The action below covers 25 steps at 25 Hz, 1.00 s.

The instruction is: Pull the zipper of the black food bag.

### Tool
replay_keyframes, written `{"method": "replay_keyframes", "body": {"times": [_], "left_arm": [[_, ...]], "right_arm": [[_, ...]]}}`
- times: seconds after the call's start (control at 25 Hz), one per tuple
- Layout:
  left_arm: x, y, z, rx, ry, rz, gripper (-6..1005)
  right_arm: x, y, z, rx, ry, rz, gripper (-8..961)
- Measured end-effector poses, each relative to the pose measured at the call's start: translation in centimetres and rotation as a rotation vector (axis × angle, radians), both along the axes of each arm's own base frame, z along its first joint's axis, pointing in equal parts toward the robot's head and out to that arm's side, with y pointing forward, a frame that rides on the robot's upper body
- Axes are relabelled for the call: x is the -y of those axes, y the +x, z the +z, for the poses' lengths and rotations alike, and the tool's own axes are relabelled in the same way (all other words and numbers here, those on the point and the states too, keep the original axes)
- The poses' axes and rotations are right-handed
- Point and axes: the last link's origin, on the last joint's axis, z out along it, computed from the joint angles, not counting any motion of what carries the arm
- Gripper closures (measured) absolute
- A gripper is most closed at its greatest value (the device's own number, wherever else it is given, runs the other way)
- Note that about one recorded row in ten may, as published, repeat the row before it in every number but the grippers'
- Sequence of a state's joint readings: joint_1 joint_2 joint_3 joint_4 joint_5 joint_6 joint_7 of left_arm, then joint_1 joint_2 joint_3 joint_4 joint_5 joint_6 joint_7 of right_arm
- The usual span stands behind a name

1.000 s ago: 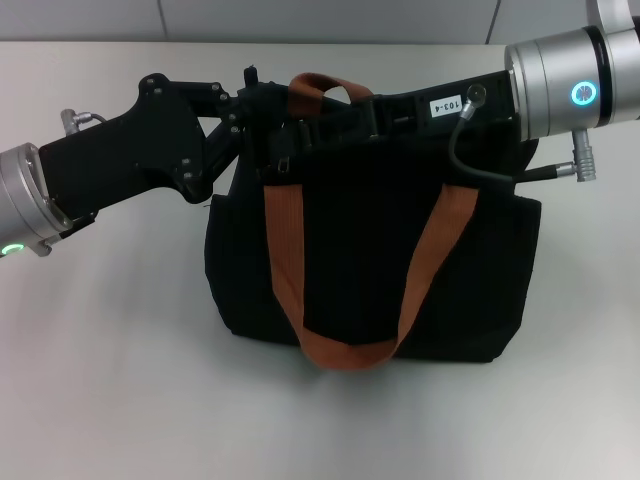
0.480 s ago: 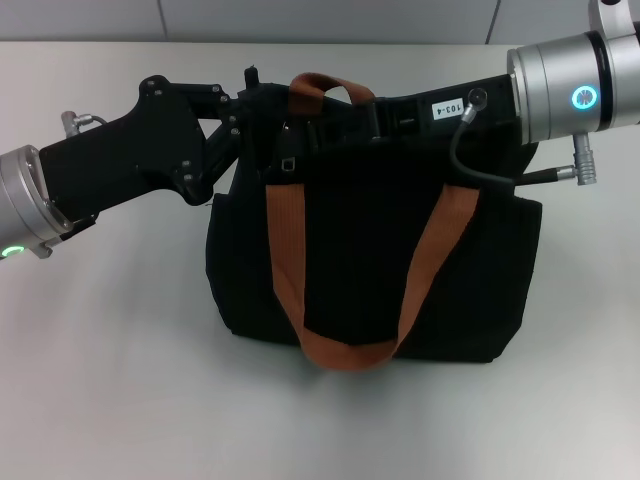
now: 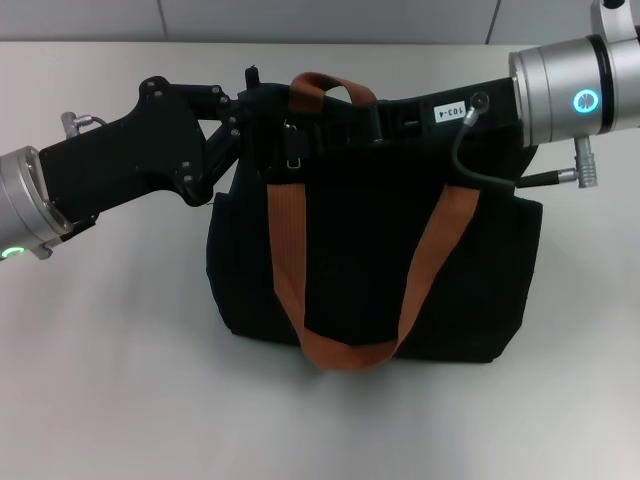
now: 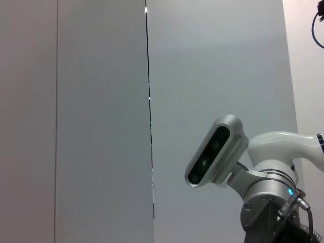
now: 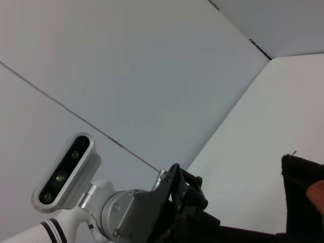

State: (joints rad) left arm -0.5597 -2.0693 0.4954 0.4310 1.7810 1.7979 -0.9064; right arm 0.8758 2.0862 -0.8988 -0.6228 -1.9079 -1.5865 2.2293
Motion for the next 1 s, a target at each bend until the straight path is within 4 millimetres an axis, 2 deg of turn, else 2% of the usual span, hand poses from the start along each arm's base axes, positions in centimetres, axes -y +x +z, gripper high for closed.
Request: {"method": "replay_keyframes", "body": {"times": [0.4,0.84,1.0], "left_arm": [[0.11,-0.09,-0.02,0.002,-0.002,0.003,952],[0.15,-0.12,-0.01,0.003,-0.003,0.003,950],[0.17,-0.11,-0.01,0.004,-0.004,0.003,950]], "right_arm": [[0.03,0.09,-0.01,0.002,0.000,0.000,866],[0.09,0.11,-0.10,0.014,-0.003,0.007,955],[0.11,0.09,-0.18,0.024,0.001,0.015,954]]}}
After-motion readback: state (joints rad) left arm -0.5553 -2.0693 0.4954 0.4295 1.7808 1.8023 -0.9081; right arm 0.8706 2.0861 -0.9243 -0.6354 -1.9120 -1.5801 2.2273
